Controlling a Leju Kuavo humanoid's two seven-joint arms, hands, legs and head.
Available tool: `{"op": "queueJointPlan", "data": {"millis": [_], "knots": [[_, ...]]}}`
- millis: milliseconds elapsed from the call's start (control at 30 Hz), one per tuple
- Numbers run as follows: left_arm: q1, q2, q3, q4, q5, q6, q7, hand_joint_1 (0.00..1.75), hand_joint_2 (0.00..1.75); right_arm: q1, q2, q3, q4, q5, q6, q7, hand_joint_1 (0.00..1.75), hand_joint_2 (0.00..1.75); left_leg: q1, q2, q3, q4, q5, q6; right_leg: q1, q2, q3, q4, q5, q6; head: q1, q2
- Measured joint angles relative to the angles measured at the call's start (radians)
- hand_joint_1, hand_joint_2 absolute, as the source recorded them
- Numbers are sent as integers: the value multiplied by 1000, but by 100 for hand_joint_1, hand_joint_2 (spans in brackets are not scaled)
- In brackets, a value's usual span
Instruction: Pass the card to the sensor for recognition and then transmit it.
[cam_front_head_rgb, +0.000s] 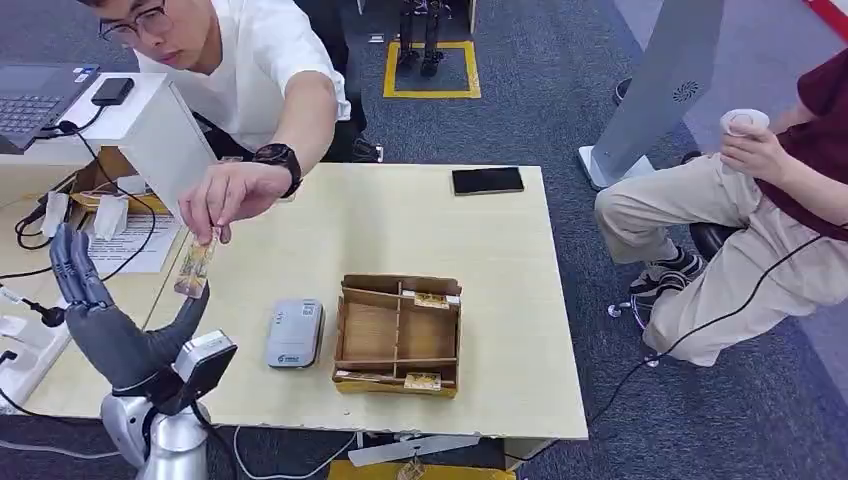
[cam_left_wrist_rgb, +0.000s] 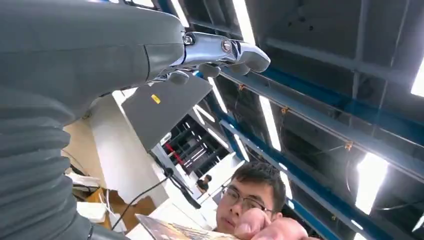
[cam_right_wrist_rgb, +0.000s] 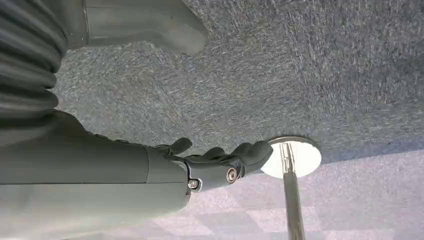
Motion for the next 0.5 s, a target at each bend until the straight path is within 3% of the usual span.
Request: {"op": "queueJointPlan", "data": {"millis": [33, 67, 500], "knots": [[0, 0, 0, 0, 0, 0, 1, 154, 175, 0, 0, 0, 0, 0, 0, 0, 0, 175, 0, 0, 0, 0, 0, 0, 0, 0, 0, 0, 0, 0, 0, 0], [-1, 0, 0, 1, 0, 0, 3, 175, 175, 0, 0, 0, 0, 0, 0, 0, 0, 175, 0, 0, 0, 0, 0, 0, 0, 0, 0, 0, 0, 0, 0, 0], [-14, 0, 1, 11, -9, 0, 3, 175, 175, 0, 0, 0, 5, 1, 0, 3, 0, 175, 0, 0, 0, 0, 0, 0, 0, 0, 0, 0, 0, 0, 0, 0]]}}
